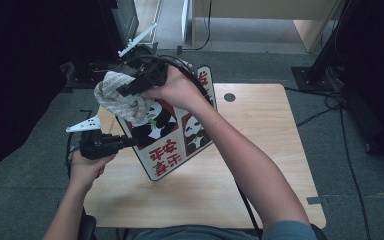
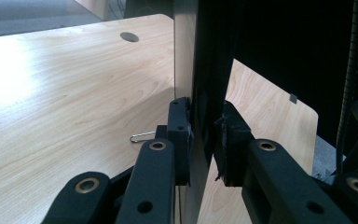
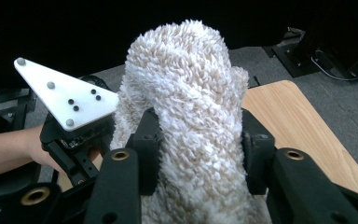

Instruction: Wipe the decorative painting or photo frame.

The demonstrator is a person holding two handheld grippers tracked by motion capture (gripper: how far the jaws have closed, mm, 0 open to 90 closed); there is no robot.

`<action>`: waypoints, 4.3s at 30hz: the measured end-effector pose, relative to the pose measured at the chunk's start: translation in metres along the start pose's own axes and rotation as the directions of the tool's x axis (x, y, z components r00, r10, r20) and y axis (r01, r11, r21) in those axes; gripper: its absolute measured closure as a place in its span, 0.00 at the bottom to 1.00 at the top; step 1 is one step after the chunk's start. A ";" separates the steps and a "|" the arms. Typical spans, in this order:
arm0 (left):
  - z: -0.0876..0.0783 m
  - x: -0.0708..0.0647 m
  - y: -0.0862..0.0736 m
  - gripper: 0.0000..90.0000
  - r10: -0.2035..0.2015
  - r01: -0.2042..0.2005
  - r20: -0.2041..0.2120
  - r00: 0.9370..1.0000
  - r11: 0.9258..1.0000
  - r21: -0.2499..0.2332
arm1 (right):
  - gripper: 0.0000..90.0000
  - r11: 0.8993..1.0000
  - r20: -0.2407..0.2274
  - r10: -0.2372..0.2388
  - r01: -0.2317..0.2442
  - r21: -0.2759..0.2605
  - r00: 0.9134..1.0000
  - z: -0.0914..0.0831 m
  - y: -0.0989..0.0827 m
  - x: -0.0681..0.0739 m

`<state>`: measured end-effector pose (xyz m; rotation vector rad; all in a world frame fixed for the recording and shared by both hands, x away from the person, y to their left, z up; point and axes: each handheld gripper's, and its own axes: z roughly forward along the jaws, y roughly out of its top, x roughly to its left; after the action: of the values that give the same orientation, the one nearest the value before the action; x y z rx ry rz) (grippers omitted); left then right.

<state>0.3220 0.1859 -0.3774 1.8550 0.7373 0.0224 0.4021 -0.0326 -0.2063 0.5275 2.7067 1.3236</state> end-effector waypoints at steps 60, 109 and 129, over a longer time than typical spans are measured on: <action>-0.001 -0.001 0.002 0.88 -0.012 0.012 0.004 1.000 1.000 0.024 | 0.66 0.996 0.085 0.083 -0.079 -0.045 0.993 -0.005 -0.027 -0.023; -0.003 -0.001 0.000 0.88 -0.017 0.017 -0.011 1.000 1.000 0.013 | 0.66 0.987 0.196 0.152 -0.141 -0.072 0.969 -0.044 -0.055 -0.068; -0.003 -0.001 0.000 0.88 -0.020 0.020 -0.016 1.000 1.000 0.013 | 0.70 0.980 0.234 0.199 -0.185 -0.079 0.952 -0.064 -0.065 -0.089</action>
<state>0.3205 0.1877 -0.3759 1.8613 0.7689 0.0196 0.4533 -0.1476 -0.2239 0.9031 2.4649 1.2771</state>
